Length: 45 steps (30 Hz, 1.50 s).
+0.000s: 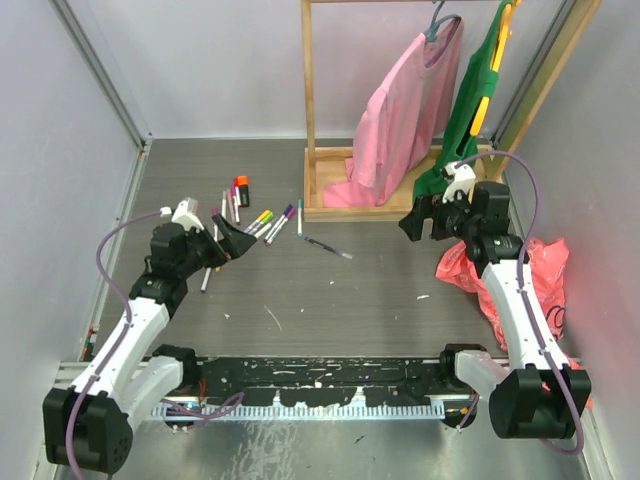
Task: Open the pen caps
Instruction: Pick up the pen from the center of the board.
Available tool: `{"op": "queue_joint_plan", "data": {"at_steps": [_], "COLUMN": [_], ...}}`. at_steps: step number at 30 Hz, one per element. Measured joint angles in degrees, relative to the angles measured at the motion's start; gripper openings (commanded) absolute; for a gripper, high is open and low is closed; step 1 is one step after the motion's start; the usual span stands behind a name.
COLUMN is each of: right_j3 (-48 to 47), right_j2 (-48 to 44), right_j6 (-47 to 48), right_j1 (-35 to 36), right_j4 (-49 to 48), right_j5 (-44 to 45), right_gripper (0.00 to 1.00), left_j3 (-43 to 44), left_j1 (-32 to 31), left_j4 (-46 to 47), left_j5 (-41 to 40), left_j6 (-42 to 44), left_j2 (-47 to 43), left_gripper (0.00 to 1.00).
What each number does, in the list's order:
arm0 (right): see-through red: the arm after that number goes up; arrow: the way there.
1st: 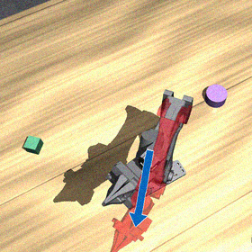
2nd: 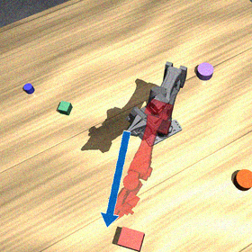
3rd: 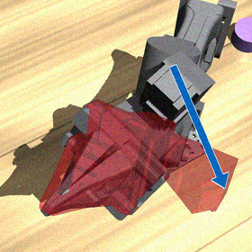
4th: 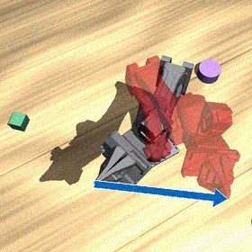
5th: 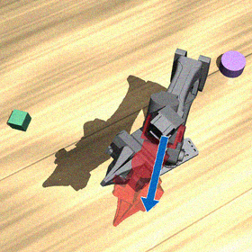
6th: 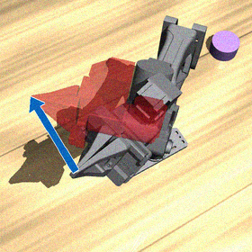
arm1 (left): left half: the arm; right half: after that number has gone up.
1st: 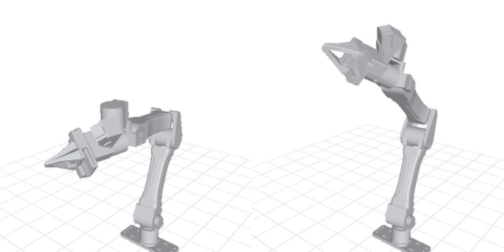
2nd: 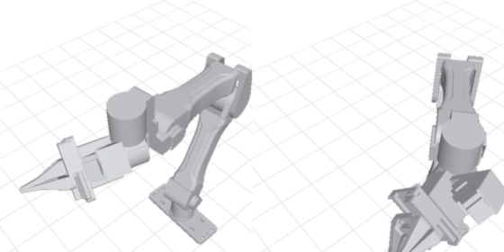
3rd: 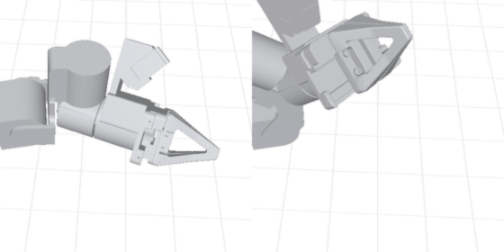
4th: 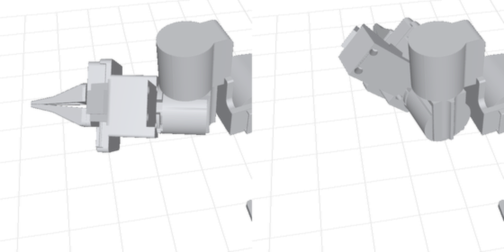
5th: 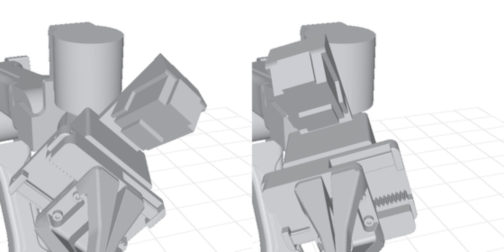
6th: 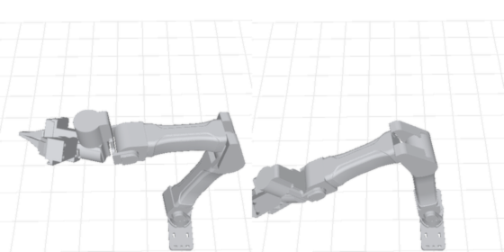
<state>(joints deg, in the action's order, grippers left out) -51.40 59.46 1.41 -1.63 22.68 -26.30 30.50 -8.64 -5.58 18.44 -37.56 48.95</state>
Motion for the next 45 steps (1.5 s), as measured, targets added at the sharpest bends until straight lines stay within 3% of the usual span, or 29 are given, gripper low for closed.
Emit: {"op": "queue_joint_plan", "data": {"at_steps": [14, 20, 26, 32, 45], "right_j3": [0.7, 0.9, 2.9, 3.0, 3.0], "right_j2": [0.2, 0.7, 0.7, 0.7, 0.9], "right_j6": [6.1, 8.9, 12.3, 15.0, 15.4], "right_j1": [-0.1, -0.1, -0.1, -0.1, -0.1], "right_j4": [-2.2, -1.8, -1.9, -1.0, -0.8], "right_j5": [-13.3, -16.8, -20.5, -21.7, -21.3], "right_gripper": [1.00, 1.00, 1.00, 1.00, 1.00], "left_j3": [-0.1, 3.6, 15.0, 22.1, 39.6], "left_j1": [0.5, -0.8, -8.9, -15.9, -26.3], "left_j4": [11.3, 9.6, 1.5, -2.8, -7.7], "left_j5": [1.7, -3.1, -13.8, -18.7, -29.7], "left_j6": [-4.9, -2.0, 6.5, 11.5, 12.1], "left_j2": [13.4, 23.5, 33.4, 38.9, 54.1], "left_gripper": [0.99, 0.94, 0.88, 0.65, 0.52]}}
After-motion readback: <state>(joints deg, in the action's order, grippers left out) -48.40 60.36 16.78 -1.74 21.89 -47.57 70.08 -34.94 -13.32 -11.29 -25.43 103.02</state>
